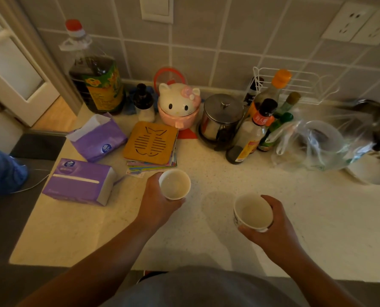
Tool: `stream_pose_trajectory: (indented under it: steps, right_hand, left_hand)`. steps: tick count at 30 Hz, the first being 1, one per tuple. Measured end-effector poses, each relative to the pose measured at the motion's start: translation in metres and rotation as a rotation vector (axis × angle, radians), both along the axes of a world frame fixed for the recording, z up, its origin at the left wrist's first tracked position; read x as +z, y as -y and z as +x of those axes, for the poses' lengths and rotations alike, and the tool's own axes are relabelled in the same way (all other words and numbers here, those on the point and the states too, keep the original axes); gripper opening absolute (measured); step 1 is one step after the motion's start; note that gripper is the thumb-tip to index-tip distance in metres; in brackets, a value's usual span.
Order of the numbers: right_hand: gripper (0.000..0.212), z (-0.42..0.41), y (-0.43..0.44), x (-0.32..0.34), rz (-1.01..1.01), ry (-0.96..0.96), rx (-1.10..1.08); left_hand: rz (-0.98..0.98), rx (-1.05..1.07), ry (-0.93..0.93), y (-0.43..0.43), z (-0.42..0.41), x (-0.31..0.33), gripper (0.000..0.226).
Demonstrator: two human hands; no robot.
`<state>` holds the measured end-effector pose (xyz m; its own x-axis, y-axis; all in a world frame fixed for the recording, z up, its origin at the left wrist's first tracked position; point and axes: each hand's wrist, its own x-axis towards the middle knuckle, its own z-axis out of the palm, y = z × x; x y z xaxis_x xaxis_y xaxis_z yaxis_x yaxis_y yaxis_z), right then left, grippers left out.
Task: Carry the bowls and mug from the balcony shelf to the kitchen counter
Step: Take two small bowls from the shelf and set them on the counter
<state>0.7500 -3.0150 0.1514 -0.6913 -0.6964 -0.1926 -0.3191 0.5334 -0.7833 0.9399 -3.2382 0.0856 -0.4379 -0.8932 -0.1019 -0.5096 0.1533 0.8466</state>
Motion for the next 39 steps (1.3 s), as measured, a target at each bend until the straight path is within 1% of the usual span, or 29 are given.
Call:
stream_pose_trajectory:
  steps: [4,6,9,12,13,15,18,23,39]
  right_hand:
    - [0.093,-0.005,0.0,-0.005,0.002,-0.003,0.02]
    - [0.092,-0.006,0.002,-0.007,0.005,-0.006,0.019]
    - [0.093,-0.006,0.009,-0.011,0.016,-0.015,0.034]
    - [0.094,-0.006,0.019,-0.02,0.033,-0.021,0.069]
    - [0.095,-0.006,0.023,-0.024,0.037,-0.017,0.075]
    - [0.095,-0.006,0.033,-0.032,0.05,-0.01,0.085]
    - [0.096,-0.006,0.05,-0.045,0.058,-0.021,0.115]
    - [0.103,-0.006,0.074,-0.065,0.087,-0.047,0.123]
    - [0.107,-0.01,0.096,-0.079,0.08,-0.055,0.15]
  left_hand:
    - [-0.036,-0.014,0.007,0.002,0.001,-0.001,0.089]
    - [-0.043,-0.035,0.054,0.003,0.004,-0.002,0.096]
    - [-0.1,-0.038,0.195,0.002,0.015,-0.004,0.109]
    - [-0.287,-0.112,0.404,-0.001,0.034,-0.009,0.105]
    - [-0.317,-0.13,0.483,-0.003,0.041,-0.011,0.104]
    - [-0.32,-0.157,0.609,-0.006,0.057,-0.015,0.105]
    - [-0.312,-0.241,0.71,-0.01,0.078,-0.022,0.106]
    - [-0.3,-0.318,0.737,-0.01,0.089,-0.025,0.104]
    - [-0.276,-0.312,0.734,-0.011,0.088,-0.028,0.103]
